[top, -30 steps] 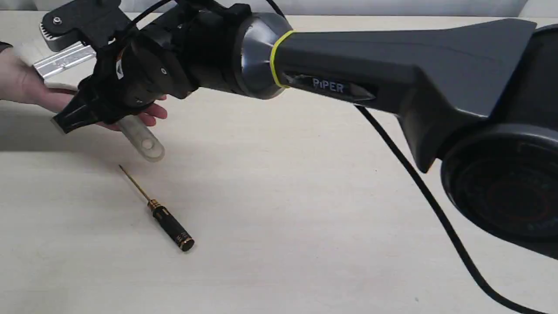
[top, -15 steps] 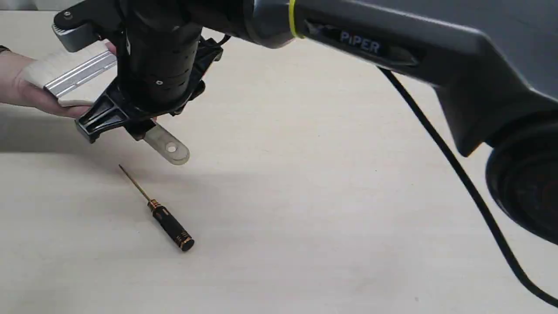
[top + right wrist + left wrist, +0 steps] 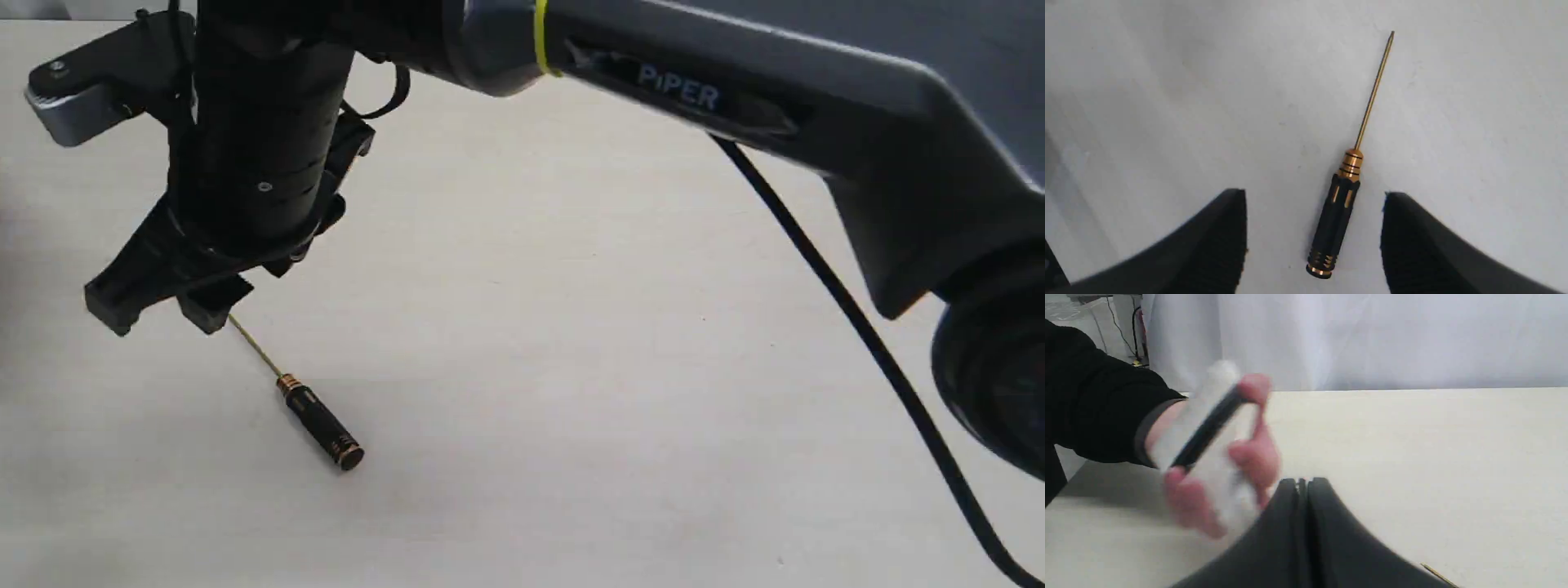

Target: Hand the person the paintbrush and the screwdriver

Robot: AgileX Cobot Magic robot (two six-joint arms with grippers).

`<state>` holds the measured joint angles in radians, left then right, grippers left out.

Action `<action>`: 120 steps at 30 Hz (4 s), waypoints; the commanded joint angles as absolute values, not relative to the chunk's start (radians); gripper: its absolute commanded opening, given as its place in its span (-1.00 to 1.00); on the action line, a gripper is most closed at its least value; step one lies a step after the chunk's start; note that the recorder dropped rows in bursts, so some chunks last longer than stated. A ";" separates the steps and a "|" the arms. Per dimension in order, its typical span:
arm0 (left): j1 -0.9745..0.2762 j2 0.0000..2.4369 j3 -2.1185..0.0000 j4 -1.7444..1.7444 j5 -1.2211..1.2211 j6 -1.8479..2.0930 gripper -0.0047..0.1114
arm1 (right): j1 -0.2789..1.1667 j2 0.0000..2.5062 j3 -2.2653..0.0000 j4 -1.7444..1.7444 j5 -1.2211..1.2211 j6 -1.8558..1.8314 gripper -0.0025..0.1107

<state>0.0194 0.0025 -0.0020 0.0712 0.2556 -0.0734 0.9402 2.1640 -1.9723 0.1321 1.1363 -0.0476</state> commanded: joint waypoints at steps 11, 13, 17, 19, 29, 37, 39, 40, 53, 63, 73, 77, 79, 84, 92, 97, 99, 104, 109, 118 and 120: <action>0.011 0.000 0.000 0.067 0.251 -0.075 -0.92 | 1.000 2.214 -1.972 -0.100 1.174 0.161 -0.02; 0.011 0.000 0.000 0.067 0.251 -0.075 -0.92 | 1.003 2.239 -1.967 -0.089 1.174 0.161 -0.02; 0.011 0.000 0.000 0.067 0.251 -0.075 -0.92 | 1.003 2.293 -1.965 -0.060 1.151 0.161 -0.02; 0.011 0.000 0.000 0.067 0.251 -0.075 -0.92 | 1.003 2.320 -1.965 -0.051 1.147 0.161 -0.02; 0.011 0.000 0.000 0.071 0.248 -0.075 -0.92 | 1.003 2.400 -1.965 -0.013 1.125 0.150 -0.02; 0.011 0.000 0.000 0.071 0.248 -0.075 -0.92 | 1.003 2.423 -1.965 -0.015 1.094 0.153 -0.16; 0.011 0.000 0.000 0.071 0.248 -0.075 -0.92 | 1.003 2.429 -1.965 -0.016 1.098 0.159 -0.39; 0.011 0.000 0.000 0.071 0.248 -0.075 -0.92 | 1.003 2.434 -1.965 -0.021 1.101 0.159 -0.47; 0.011 0.000 0.000 0.071 0.248 -0.075 -0.92 | 1.003 2.395 -1.965 -0.039 1.151 0.116 -0.88; 0.011 0.000 0.000 0.068 0.252 -0.075 -0.92 | 1.003 2.190 -1.965 -0.039 1.147 0.081 -0.88; 0.011 0.000 0.000 0.068 0.252 -0.075 -0.92 | 1.003 2.127 -1.965 -0.072 0.862 0.061 -0.88; 0.011 0.000 0.000 0.068 0.252 -0.075 -0.92 | 1.001 2.167 -1.965 -0.075 0.710 0.061 -0.88; 0.011 0.000 0.000 0.068 0.252 -0.075 -0.92 | 0.991 2.195 -1.965 -0.075 0.646 0.061 -0.88; 0.011 0.000 0.000 0.068 0.247 -0.075 -0.92 | 0.953 2.254 -1.965 -0.066 0.565 0.061 -0.87; 0.011 0.000 0.000 0.069 0.249 -0.075 -0.92 | 0.928 2.260 -1.965 -0.060 0.570 0.061 -0.25; 0.011 0.000 0.000 0.069 0.249 -0.075 -0.92 | 0.931 2.244 -1.965 -0.060 0.668 0.061 0.03; 0.011 0.000 0.000 0.069 0.249 -0.075 -0.92 | 0.931 2.239 -1.965 -0.065 0.716 0.061 0.03; 0.011 0.000 0.000 0.069 0.249 -0.075 -0.92 | 0.931 2.218 -1.965 -0.080 0.840 0.059 -0.15; 0.011 0.000 0.000 0.069 0.249 -0.075 -0.92 | 0.931 2.178 -1.965 -0.092 0.897 0.059 -0.87; 0.011 0.000 0.000 0.067 0.250 -0.075 -0.92 | 0.932 2.026 -1.927 -0.084 0.799 0.057 -0.88; 0.011 0.000 0.000 0.067 0.250 -0.075 -0.92 | 0.932 1.972 -1.879 -0.084 0.767 0.057 -0.88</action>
<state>0.0194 0.0025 -0.0020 0.0712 0.2556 -0.0734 0.9327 2.0108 -1.9022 -0.0796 0.7913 0.0681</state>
